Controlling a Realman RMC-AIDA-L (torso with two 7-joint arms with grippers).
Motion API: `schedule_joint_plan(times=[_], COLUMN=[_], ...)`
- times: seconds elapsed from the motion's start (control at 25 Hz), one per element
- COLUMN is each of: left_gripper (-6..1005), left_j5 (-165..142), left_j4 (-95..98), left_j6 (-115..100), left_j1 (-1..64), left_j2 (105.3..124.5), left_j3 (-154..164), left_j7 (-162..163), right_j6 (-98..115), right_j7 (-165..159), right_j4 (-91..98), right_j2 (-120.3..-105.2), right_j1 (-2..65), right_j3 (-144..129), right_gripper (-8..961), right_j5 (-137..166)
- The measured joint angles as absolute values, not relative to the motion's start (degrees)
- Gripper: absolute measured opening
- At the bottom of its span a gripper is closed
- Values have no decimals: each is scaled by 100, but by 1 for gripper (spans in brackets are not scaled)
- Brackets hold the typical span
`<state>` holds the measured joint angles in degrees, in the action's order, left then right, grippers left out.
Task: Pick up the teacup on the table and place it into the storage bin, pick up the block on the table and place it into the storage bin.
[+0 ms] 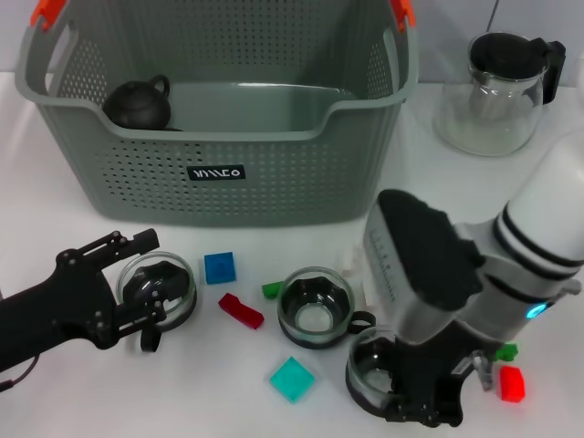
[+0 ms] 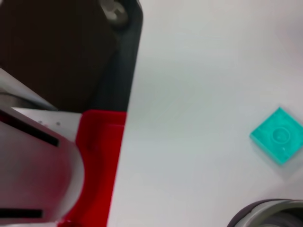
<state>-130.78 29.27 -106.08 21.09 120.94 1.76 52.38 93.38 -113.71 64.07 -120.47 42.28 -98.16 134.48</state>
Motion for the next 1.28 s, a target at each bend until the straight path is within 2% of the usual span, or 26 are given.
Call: schedule_joint_plan(times=[0.16,0.6,0.8,0.92,1.12,1.28], left_gripper=[718,719,719,719,719,719], left_j5=[-13078,-13078,-13076,-13073,-13070,-13061], left_j4=[2927,2927,2927,2927,2920,2831], left_j6=[-10608,-10608,-10608,-10609,-10609,-10602], left_j1=[2109,2142,2164,2176,2174,2205], left_j2=[12089,12085,12093,12097,12103,12103], left_j3=[175,176,176,175,176,176], left_j7=[5238,5238,5238,5238,5238,5238], right_j6=[9848,10785,9988,8909,7293,6421], right_j7=[-11281,-10809,-11007,-11415,-12124,-12680], right_j4=[6574,7070,7079,7078,6741,5891], right_j2=[-12026,-11952,-12025,-12017,-11974,-12011], right_j1=[4206,4152,4135,4197,4768,5660], right_j3=[-9148,-5472,-5099,-5220,-5933,-6265], right_gripper=[73,59,60,60,59,59], right_j5=[13399,11626,10677,10546,11247,12306])
